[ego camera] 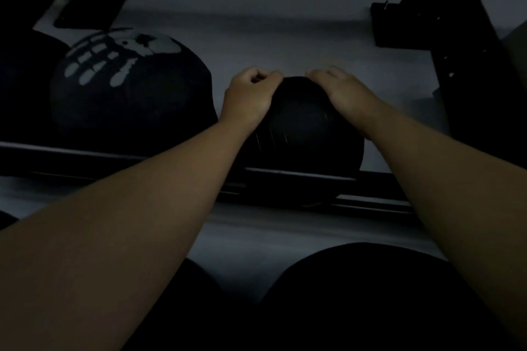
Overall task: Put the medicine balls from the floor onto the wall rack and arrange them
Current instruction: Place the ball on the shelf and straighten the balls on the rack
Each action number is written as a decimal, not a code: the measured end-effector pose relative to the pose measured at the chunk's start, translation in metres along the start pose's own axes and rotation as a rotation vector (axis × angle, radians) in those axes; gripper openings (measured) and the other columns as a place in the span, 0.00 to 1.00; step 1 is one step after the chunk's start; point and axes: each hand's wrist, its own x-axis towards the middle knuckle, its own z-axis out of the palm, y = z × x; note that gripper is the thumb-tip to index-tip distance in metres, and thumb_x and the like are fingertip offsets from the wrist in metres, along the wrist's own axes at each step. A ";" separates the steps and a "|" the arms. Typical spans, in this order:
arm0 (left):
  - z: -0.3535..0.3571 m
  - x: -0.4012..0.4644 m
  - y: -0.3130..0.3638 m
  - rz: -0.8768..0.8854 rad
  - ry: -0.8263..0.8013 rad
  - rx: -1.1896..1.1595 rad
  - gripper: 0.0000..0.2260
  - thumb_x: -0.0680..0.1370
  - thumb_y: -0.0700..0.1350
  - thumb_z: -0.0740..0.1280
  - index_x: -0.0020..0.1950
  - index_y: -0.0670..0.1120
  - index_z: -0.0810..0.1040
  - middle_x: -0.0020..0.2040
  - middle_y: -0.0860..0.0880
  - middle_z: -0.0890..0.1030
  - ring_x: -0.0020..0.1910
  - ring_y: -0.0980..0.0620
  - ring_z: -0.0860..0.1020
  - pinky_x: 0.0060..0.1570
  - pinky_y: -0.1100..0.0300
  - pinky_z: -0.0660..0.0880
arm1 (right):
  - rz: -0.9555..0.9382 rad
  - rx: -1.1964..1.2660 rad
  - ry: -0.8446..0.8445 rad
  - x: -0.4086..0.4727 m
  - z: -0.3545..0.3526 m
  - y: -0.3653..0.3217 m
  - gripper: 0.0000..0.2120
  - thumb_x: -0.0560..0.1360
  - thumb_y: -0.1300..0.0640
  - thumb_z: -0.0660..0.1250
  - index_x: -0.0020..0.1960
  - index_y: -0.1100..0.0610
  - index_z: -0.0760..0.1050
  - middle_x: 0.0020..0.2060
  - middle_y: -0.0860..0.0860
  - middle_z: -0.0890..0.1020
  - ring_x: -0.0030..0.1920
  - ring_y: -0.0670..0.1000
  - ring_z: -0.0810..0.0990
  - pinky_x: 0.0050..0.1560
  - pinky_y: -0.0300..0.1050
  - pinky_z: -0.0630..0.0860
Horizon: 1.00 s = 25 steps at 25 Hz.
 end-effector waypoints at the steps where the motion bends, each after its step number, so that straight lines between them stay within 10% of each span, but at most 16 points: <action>1: 0.000 -0.002 0.001 0.003 0.006 0.000 0.07 0.78 0.51 0.70 0.40 0.53 0.81 0.40 0.56 0.82 0.43 0.57 0.80 0.42 0.64 0.74 | 0.006 0.004 0.017 -0.002 0.001 -0.001 0.20 0.79 0.40 0.62 0.58 0.54 0.80 0.48 0.46 0.81 0.54 0.49 0.80 0.49 0.38 0.72; 5: -0.003 -0.008 0.007 0.000 -0.034 0.044 0.07 0.80 0.52 0.69 0.46 0.51 0.82 0.44 0.56 0.82 0.44 0.59 0.79 0.38 0.71 0.72 | 0.018 0.028 0.008 -0.015 -0.001 -0.004 0.20 0.81 0.39 0.60 0.59 0.53 0.80 0.55 0.48 0.82 0.57 0.49 0.79 0.51 0.39 0.71; 10: -0.012 -0.020 0.031 0.003 -0.214 0.286 0.16 0.87 0.52 0.58 0.67 0.46 0.77 0.59 0.51 0.79 0.54 0.54 0.76 0.40 0.67 0.68 | 0.059 -0.052 -0.066 -0.029 -0.001 -0.015 0.30 0.84 0.38 0.50 0.79 0.53 0.66 0.77 0.54 0.70 0.76 0.54 0.69 0.79 0.48 0.60; 13: -0.023 -0.025 0.047 -0.008 -0.329 0.426 0.19 0.88 0.52 0.55 0.75 0.45 0.71 0.71 0.45 0.76 0.66 0.47 0.75 0.56 0.62 0.69 | 0.121 -0.187 -0.067 -0.046 -0.004 -0.024 0.30 0.85 0.39 0.48 0.82 0.52 0.59 0.80 0.57 0.64 0.79 0.57 0.64 0.80 0.48 0.56; 17: -0.047 -0.047 0.062 -0.026 -0.432 0.532 0.22 0.86 0.50 0.62 0.80 0.48 0.67 0.79 0.45 0.70 0.75 0.46 0.71 0.63 0.63 0.65 | 0.126 -0.280 -0.076 -0.086 -0.027 -0.042 0.26 0.84 0.45 0.58 0.80 0.53 0.65 0.77 0.55 0.70 0.75 0.55 0.70 0.69 0.39 0.65; 21: -0.066 -0.100 0.090 -0.157 -0.539 0.613 0.28 0.82 0.49 0.69 0.81 0.50 0.65 0.78 0.45 0.70 0.73 0.46 0.72 0.60 0.63 0.66 | 0.124 -0.305 -0.033 -0.138 -0.049 -0.059 0.14 0.81 0.54 0.65 0.65 0.54 0.80 0.57 0.52 0.81 0.56 0.50 0.79 0.44 0.28 0.70; 25: -0.071 -0.160 0.135 -0.257 -0.586 0.686 0.20 0.81 0.51 0.69 0.72 0.48 0.76 0.72 0.46 0.77 0.62 0.50 0.76 0.57 0.60 0.69 | 0.136 -0.249 -0.069 -0.197 -0.087 -0.075 0.08 0.81 0.57 0.64 0.55 0.54 0.83 0.42 0.44 0.79 0.44 0.45 0.78 0.40 0.28 0.70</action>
